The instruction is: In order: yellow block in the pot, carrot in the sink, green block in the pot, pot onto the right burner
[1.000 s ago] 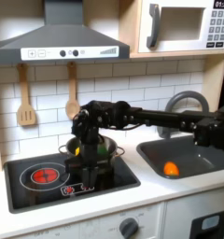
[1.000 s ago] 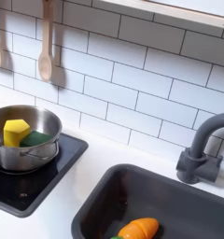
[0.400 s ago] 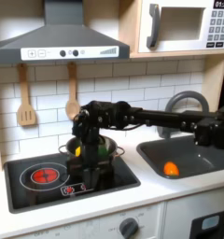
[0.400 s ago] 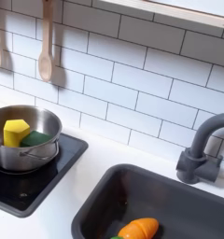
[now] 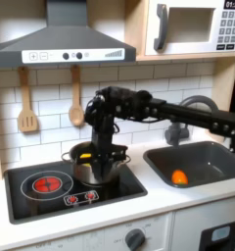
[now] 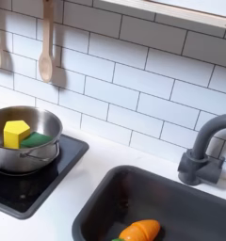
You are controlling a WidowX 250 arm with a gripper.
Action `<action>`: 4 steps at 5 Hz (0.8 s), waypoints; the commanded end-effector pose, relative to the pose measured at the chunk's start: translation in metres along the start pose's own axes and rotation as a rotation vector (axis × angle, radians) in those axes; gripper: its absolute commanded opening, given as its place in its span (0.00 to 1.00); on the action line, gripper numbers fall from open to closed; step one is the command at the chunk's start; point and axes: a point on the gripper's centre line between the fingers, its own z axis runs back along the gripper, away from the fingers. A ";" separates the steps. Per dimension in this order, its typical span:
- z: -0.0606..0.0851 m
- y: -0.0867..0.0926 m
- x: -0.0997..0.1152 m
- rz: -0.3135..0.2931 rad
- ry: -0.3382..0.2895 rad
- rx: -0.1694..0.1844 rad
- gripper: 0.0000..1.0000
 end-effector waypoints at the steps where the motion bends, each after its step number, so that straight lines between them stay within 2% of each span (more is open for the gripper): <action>1: 0.044 -0.014 -0.007 -0.037 -0.096 0.026 1.00; 2: 0.056 -0.020 -0.001 -0.056 -0.136 0.007 1.00; 3: 0.052 -0.017 -0.006 -0.030 -0.125 0.007 1.00; 4: 0.052 -0.017 -0.005 -0.032 -0.124 0.006 1.00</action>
